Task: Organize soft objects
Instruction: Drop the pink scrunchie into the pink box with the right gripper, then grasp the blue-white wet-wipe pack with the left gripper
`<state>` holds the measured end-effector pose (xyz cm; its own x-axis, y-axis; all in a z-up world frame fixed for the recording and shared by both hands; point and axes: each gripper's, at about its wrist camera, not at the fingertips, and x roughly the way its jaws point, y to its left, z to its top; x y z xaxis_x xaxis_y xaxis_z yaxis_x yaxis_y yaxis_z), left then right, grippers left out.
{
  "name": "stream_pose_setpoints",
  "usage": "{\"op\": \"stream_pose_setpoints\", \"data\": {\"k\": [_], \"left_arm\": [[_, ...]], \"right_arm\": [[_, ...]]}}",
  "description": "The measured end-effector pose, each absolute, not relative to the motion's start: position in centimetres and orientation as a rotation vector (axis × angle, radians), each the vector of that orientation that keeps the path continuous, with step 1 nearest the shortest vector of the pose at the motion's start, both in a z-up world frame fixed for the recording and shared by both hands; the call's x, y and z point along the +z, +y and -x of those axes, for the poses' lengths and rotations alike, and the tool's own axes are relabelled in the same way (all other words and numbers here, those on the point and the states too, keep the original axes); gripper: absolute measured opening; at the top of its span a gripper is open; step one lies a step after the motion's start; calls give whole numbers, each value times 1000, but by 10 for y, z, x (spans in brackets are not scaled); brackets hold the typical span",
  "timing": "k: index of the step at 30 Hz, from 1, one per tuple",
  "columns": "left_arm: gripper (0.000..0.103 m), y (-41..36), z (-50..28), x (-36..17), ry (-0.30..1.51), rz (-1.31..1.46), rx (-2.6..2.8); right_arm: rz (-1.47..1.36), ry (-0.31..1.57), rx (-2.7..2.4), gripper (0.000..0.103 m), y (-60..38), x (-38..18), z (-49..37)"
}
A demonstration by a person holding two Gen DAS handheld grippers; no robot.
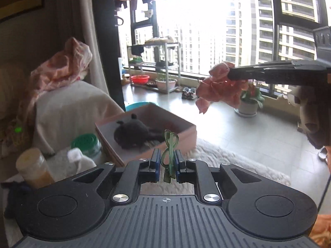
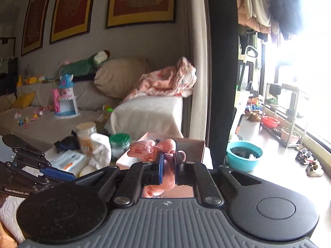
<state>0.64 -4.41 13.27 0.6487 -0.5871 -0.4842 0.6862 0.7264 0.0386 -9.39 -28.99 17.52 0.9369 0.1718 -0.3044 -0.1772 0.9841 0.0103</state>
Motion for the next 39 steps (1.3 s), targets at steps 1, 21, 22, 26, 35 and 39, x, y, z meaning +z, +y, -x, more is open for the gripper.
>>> {"op": "stream_pose_setpoints", "data": {"k": [1, 21, 22, 26, 35, 39], "left_arm": [[16, -47, -21, 139, 467, -202, -733], [19, -44, -133, 106, 596, -28, -611], [19, -33, -124, 105, 595, -31, -577], [19, 25, -102, 97, 608, 14, -433], [19, 122, -70, 62, 644, -4, -57], [19, 139, -70, 50, 701, 64, -66]], "right_arm": [[7, 288, 175, 10, -293, 183, 86], [109, 535, 164, 50, -256, 85, -40], [116, 528, 172, 54, -252, 84, -36], [143, 455, 231, 61, -233, 88, -17], [98, 565, 437, 68, -172, 64, -6], [74, 643, 445, 68, -161, 44, -8]]}}
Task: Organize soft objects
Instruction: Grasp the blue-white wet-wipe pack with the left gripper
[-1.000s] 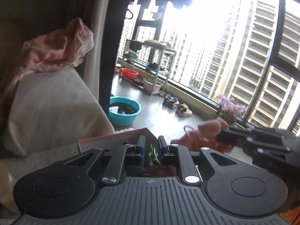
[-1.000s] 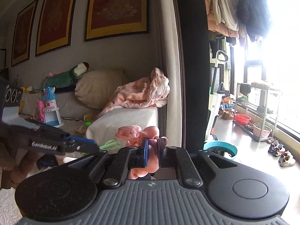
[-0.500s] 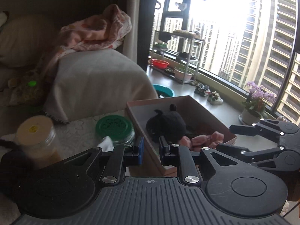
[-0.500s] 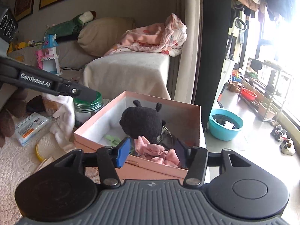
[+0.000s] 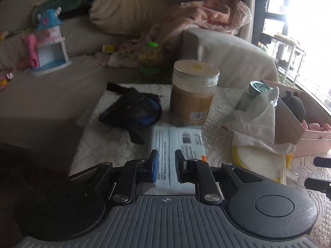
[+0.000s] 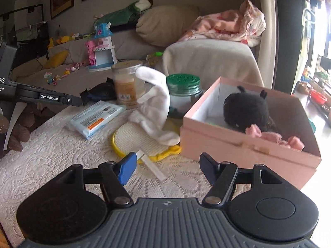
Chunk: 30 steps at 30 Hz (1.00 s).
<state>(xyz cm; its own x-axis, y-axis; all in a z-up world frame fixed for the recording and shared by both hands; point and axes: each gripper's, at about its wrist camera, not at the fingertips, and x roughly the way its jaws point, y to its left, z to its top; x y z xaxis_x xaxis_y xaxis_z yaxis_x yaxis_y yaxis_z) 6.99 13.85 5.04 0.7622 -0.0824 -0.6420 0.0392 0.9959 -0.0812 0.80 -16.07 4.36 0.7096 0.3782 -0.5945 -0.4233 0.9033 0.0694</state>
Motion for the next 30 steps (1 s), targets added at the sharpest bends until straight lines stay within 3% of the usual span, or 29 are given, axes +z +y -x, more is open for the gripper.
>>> {"op": "stream_pose_setpoints", "data": {"k": [19, 24, 30], "left_arm": [[22, 88, -87, 34, 756, -108, -129], [51, 82, -93, 33, 785, -79, -193], [52, 91, -92, 35, 773, -41, -200]], "right_arm": [[-8, 711, 348, 68, -178, 19, -18], [-25, 708, 349, 68, -180, 19, -18], [-34, 705, 349, 68, -181, 19, -18]]}}
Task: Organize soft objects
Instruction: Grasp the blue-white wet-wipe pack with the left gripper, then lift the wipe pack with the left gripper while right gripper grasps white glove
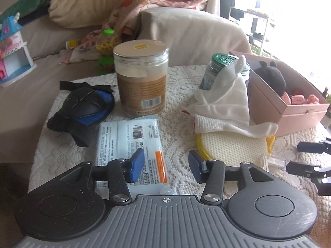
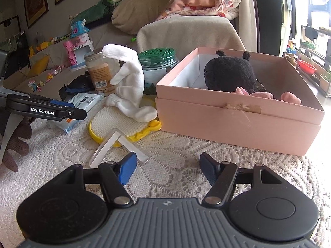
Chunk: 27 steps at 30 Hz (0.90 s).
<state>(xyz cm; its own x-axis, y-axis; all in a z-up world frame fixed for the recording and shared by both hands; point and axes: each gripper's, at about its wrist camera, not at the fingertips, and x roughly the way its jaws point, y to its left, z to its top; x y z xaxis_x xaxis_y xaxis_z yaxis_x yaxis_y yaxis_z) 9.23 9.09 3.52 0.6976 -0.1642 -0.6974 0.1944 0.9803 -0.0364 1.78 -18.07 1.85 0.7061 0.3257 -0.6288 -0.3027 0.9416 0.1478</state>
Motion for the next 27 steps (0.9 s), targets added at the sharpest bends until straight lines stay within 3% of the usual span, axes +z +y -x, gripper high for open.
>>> {"op": "stream_pose_setpoints", "data": {"k": [3, 8, 12, 16, 27], "left_arm": [[47, 99, -93, 38, 735, -115, -73], [49, 108, -100, 34, 780, -34, -124], [76, 100, -105, 31, 786, -32, -175], [73, 92, -106, 29, 769, -130, -116], [87, 110, -122, 14, 786, -57, -90]], "right_arm": [[-37, 705, 349, 68, -181, 19, -18], [-38, 705, 349, 68, -181, 19, -17], [-37, 705, 349, 69, -181, 18, -17], [-35, 705, 349, 69, -181, 18, -17], [-26, 705, 352, 71, -179, 18, -17]]}}
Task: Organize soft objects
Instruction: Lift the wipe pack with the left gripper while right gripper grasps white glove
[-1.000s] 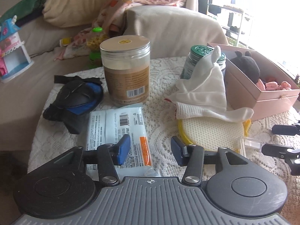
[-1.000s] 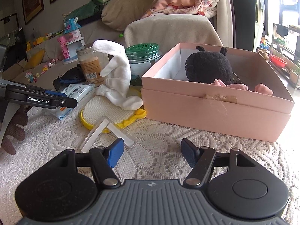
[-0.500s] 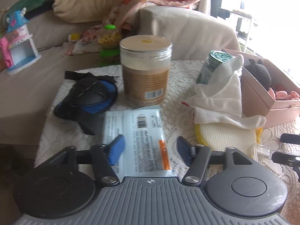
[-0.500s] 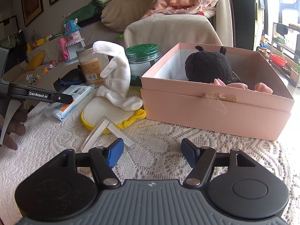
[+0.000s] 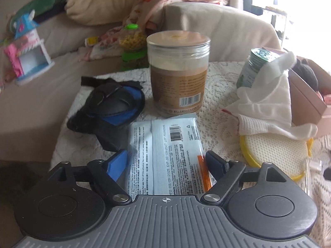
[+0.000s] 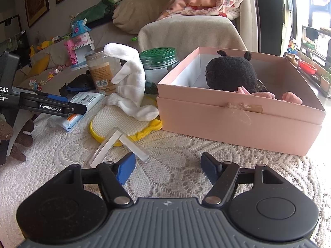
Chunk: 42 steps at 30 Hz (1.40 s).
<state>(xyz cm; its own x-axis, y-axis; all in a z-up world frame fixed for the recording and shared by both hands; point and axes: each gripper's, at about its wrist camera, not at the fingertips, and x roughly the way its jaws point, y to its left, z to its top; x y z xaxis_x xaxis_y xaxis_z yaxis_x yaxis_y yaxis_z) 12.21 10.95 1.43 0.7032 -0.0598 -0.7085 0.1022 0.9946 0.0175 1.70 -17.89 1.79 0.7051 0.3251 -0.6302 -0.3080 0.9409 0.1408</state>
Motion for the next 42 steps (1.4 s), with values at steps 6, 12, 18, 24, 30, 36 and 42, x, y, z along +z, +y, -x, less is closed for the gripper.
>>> {"op": "stream_pose_setpoints", "data": {"k": [6, 12, 18, 24, 30, 36, 42], "left_arm": [[85, 114, -122, 14, 787, -11, -88], [81, 120, -100, 25, 822, 99, -164], [81, 113, -57, 32, 809, 109, -257], [81, 110, -28, 37, 786, 91, -338], [81, 118, -22, 32, 793, 119, -374], [81, 120, -18, 31, 807, 127, -366], [81, 111, -9, 35, 811, 123, -426]], "right_arm": [[-24, 706, 352, 72, -179, 18, -17], [10, 685, 357, 72, -174, 25, -14], [177, 509, 390, 71, -135, 78, -9], [231, 618, 356, 54, -81, 85, -70], [314, 713, 252, 47, -50, 61, -111], [245, 770, 326, 8, -52, 61, -112], [174, 730, 471, 7, -76, 96, -57]]}}
